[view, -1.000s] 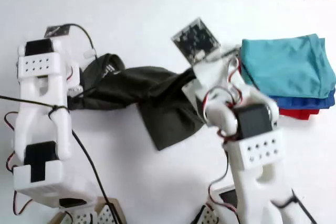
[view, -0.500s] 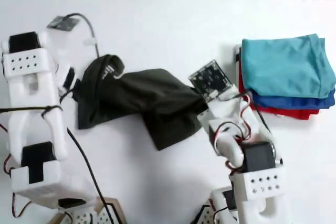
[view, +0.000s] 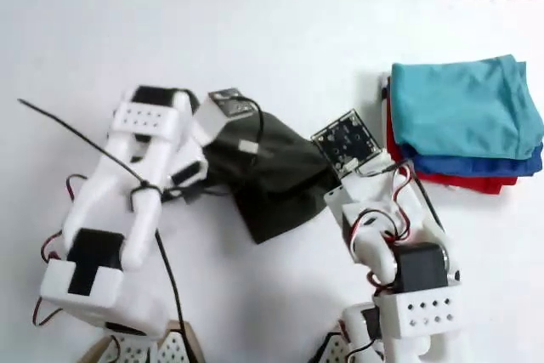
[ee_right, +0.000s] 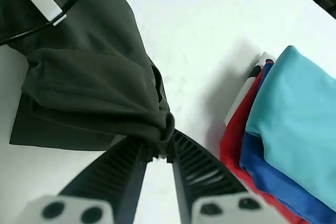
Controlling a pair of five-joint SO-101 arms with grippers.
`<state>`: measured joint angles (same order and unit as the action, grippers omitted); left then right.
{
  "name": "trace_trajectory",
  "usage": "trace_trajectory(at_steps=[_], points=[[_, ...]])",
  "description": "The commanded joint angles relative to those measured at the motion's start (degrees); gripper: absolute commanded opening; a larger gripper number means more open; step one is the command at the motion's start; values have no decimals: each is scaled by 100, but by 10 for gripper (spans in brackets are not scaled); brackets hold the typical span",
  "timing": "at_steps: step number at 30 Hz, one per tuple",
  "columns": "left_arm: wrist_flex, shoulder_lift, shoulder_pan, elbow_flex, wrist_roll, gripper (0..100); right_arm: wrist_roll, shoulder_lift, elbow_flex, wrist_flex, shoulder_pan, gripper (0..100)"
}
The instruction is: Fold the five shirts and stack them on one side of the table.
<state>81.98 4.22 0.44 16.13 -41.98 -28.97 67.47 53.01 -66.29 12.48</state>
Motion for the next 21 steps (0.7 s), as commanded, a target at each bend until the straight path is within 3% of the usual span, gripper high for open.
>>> trace_trajectory(at_steps=[1,10,21], points=[[-413,-35,-211,189,62,165,-70,136,-53,127,-57,21],[-501,-26,-1319,356,-659,165,-79,136,-79,127,-22,21],[-2110,-44,-2637,1305,-756,165,-79,136,-79,127,-31,21]])
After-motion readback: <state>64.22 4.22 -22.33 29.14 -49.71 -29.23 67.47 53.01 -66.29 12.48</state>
